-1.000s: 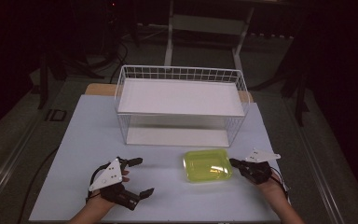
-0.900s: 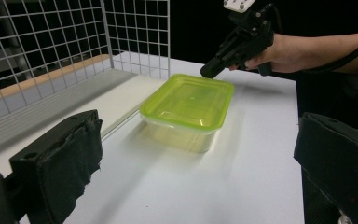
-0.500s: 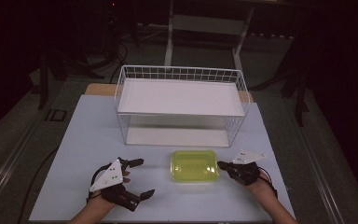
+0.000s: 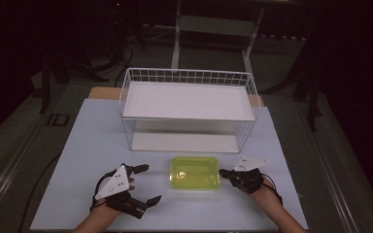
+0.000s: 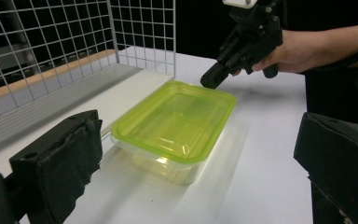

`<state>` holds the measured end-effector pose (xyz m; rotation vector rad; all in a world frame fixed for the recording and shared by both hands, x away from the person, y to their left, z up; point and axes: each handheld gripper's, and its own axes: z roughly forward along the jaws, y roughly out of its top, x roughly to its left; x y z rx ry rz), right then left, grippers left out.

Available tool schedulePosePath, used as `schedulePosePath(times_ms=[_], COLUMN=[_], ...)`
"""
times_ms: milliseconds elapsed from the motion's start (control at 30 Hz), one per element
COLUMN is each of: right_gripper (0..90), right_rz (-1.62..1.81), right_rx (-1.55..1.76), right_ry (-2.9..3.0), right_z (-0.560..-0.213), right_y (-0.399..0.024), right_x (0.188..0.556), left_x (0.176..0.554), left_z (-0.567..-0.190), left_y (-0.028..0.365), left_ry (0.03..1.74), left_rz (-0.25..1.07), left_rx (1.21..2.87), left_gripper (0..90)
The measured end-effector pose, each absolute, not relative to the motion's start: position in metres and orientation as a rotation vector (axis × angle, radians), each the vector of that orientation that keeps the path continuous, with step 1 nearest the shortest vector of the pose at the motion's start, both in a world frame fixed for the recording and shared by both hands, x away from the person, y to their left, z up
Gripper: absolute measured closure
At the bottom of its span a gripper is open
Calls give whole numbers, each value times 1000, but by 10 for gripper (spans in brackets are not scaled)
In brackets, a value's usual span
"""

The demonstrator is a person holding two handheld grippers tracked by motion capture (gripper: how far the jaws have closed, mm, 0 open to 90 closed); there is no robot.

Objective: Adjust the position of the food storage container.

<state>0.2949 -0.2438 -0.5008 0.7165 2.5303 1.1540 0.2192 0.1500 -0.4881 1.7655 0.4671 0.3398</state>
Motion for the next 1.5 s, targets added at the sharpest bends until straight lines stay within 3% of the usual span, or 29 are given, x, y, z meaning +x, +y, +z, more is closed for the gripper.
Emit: schedulePosePath(times_ms=[1033, 1167, 1267, 1300, 1400, 1433, 1500], right_gripper=[881, 689, 476, 358, 288, 176, 123], right_rz=[1162, 1164, 1177, 1210, 1223, 1246, 1312], right_rx=[634, 662, 712, 766, 763, 770, 831], right_ry=[2553, 2535, 2519, 2489, 2498, 2505, 2502], right_z=[-502, -499, -495, -494, -492, -491, -490], right_y=[-204, -207, -212, -214, -215, -216, -218], right_x=[309, 308, 305, 301, 297, 295, 292], left_x=[221, 224, 226, 226, 229, 231, 234], left_z=[-491, -492, -491, -490, -487, -486, -483], left_y=[152, 155, 155, 155, 154, 154, 154], left_ry=[517, 559, 622, 628, 667, 687, 703], left_rz=[391, 420, 441, 440, 412, 376, 344], left_rx=[1778, 1794, 1783, 1784, 1779, 1787, 1807], left_gripper=[16, 16, 16, 16, 17, 17, 26])
